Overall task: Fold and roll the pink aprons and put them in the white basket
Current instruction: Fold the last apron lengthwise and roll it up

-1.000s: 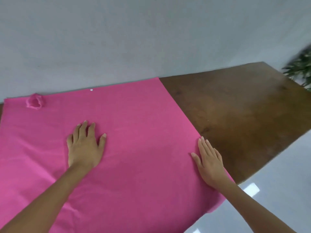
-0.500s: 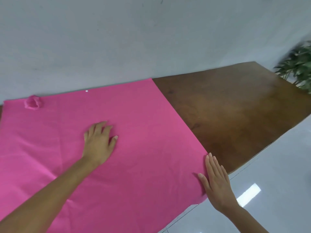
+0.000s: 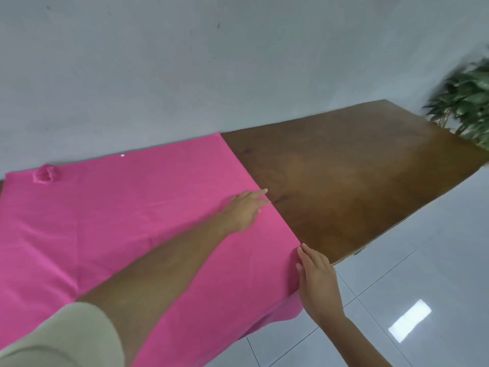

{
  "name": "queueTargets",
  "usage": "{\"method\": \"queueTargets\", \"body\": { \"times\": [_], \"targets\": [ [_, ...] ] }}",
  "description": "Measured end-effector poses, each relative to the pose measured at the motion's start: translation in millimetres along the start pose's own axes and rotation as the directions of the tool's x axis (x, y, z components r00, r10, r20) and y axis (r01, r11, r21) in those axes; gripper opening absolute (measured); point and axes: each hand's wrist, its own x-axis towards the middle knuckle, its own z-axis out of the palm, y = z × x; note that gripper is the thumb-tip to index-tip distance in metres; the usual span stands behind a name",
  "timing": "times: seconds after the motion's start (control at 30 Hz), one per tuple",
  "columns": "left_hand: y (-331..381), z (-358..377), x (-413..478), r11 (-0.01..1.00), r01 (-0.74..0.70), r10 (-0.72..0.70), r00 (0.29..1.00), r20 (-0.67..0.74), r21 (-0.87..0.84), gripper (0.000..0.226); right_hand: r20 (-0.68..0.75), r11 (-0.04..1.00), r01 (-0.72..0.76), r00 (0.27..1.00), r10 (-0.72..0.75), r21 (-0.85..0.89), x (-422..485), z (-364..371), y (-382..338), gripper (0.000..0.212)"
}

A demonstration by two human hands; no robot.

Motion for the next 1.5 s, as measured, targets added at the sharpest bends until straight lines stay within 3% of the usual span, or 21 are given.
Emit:
{"method": "queueTargets", "body": {
  "times": [0.13,0.27,0.43,0.63,0.87,0.97,1.1,1.5],
  "targets": [
    [6.3,-10.9,33.0,0.997,-0.030,0.026,0.998,0.063,0.070,0.044,-0.092,0.996,-0.048,0.994,0.055,0.076,3.9,-10.5,7.0,0.029],
    [3.5,-22.7,54.0,0.985,-0.006,-0.008,0.997,0.080,0.170,0.040,-0.032,0.974,-0.172,0.983,0.179,0.150,9.6,-16.7,8.2,0.026],
    [4.5,-33.9,66.9,0.968,-0.017,-0.005,0.996,0.085,0.250,0.014,0.009,0.964,-0.225,0.974,0.226,0.143,15.6,-19.5,10.3,0.016],
    [0.9,-40.7,65.9,0.980,-0.003,-0.020,0.994,0.110,0.199,0.020,0.121,0.951,-0.291,0.953,0.279,0.101,19.2,-27.6,13.0,0.017],
    [-12.3,-60.2,38.2,0.989,0.080,-0.094,0.990,0.109,0.124,0.014,0.257,0.899,-0.294,0.942,0.215,0.323,12.9,-43.6,4.2,0.016],
    [-18.5,-70.0,22.0,0.986,0.104,-0.116,0.989,0.088,0.131,0.014,0.246,0.889,-0.260,0.953,0.174,0.378,-2.1,-49.5,-7.1,0.020],
    [-20.9,-85.0,-7.7,0.981,0.137,-0.144,0.989,0.044,0.136,0.012,0.188,0.917,-0.177,0.975,0.115,0.356,-17.5,-52.1,-21.6,0.025],
    [-48.9,-108.3,-131.4,0.952,0.271,-0.262,0.962,-0.076,0.142,0.011,0.213,0.949,0.015,0.973,-0.086,0.314,-77.8,-41.4,-61.9,0.030]
  ]
}}
